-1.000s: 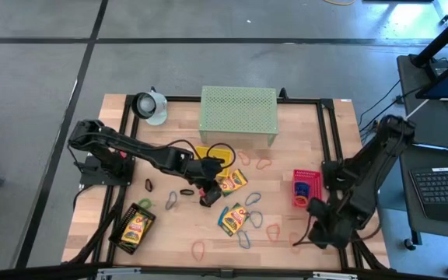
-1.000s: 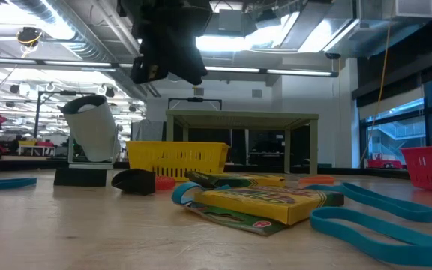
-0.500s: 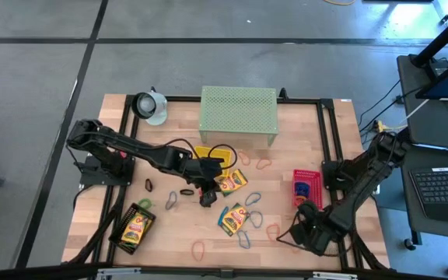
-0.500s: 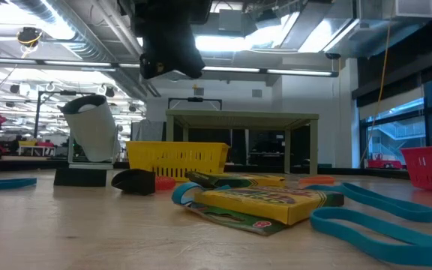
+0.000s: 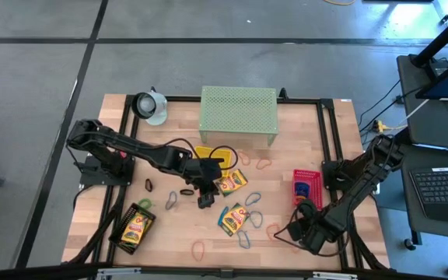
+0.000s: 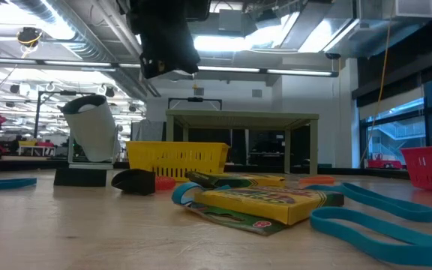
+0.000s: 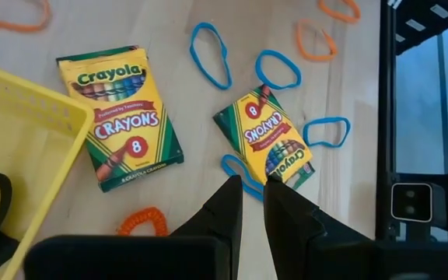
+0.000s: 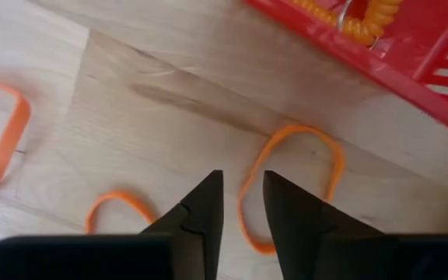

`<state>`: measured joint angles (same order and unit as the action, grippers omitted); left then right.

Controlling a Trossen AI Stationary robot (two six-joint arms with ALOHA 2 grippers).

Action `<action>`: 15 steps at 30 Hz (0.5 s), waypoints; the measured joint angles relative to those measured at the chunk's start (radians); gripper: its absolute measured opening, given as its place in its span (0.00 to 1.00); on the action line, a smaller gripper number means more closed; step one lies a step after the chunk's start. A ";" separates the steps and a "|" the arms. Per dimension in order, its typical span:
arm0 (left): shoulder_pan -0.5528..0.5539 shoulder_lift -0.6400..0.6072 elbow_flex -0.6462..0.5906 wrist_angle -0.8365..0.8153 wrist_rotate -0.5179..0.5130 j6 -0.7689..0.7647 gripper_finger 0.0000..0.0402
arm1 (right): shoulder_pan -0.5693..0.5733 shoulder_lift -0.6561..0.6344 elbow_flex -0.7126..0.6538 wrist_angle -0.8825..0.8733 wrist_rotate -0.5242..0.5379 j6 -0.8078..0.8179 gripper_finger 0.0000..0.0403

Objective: Pick & Place Office Desk Supplies
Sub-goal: Put the orange rubber band into the yellow bin

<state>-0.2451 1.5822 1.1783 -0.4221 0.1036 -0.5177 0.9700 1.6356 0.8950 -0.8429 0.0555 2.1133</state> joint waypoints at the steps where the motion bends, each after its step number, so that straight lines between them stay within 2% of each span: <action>1: 0.000 0.000 0.000 0.000 0.003 -0.001 0.12 | 0.002 0.000 -0.001 -0.002 -0.001 0.001 0.23; 10: 0.000 0.000 0.000 0.000 0.006 0.001 0.12 | 0.002 0.000 -0.001 -0.002 -0.011 0.000 0.27; 15: 0.000 0.000 0.000 0.000 0.006 -0.002 0.12 | 0.003 0.043 -0.001 0.010 -0.031 0.000 0.29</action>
<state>-0.2451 1.5818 1.1786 -0.4221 0.1097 -0.5198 0.9726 1.6790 0.8936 -0.8330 0.0241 2.1128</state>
